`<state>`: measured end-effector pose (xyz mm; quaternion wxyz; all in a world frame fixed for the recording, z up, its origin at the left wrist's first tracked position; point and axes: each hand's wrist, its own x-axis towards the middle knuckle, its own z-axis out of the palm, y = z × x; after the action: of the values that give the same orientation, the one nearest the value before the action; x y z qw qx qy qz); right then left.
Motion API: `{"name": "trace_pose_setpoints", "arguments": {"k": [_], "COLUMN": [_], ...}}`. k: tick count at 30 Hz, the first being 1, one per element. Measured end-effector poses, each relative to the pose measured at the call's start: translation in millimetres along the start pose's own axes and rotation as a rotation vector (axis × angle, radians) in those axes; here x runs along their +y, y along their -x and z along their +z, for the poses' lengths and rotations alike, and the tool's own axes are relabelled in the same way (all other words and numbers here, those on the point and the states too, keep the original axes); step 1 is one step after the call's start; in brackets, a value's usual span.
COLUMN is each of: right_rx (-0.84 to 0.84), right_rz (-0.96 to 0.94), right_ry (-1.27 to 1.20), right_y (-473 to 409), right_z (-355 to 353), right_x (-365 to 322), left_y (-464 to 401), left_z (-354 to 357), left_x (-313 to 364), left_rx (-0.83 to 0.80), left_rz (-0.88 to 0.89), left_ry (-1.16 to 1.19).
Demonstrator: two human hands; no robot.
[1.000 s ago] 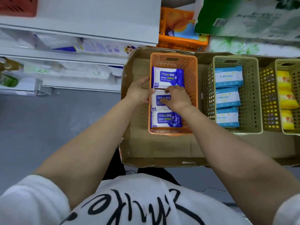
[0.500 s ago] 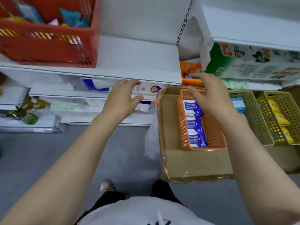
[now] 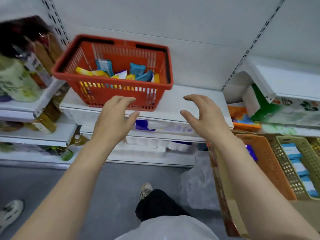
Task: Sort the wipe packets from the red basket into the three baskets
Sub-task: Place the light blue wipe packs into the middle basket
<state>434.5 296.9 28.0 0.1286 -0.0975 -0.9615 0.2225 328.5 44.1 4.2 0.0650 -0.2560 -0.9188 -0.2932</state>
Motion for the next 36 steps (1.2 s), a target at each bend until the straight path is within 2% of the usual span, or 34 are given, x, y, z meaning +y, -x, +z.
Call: {"name": "trace_pose_setpoints", "arguments": {"k": [6,10,15,18,23,25,28,31,33,36], "right_rx": [0.048,0.004,-0.257,-0.377,-0.691,-0.74,-0.593,-0.352,-0.241,-0.134], "right_rz": [-0.039,-0.037,-0.066,-0.007,0.162,0.158,0.109,0.129,0.11,0.087], "right_ry": [-0.067,-0.115,-0.057,0.058,0.228,0.274,0.327,0.212,0.077,-0.254], "right_y": [-100,-187,-290,-337,-369,-367,-366,-370,-366,-346], "right_z": [30,60,113,146,185,199,208,188,164,133], "right_x": [-27,-42,-50,-43,-22,-15,-7,-10,-20,-43], "left_y": [-78,-148,-211,-232,-257,-271,-290,-307,-317,-328], "left_z": [-10,-14,-13,-7,0,3,7,7,8,13], "left_x": [-57,-100,-145,-162,-180,-186,-188,-183,-178,-170], "left_rx": [0.077,0.037,-0.083,-0.132,-0.218,-0.273,-0.359,-0.444,-0.481,-0.513], "left_rz": [-0.037,-0.116,-0.244,-0.302,-0.348,-0.315,-0.239,-0.198,-0.172,-0.148], "left_ry": [-0.021,-0.056,-0.056,-0.051,-0.032,-0.018,0.032,0.105,0.147,0.209]}}
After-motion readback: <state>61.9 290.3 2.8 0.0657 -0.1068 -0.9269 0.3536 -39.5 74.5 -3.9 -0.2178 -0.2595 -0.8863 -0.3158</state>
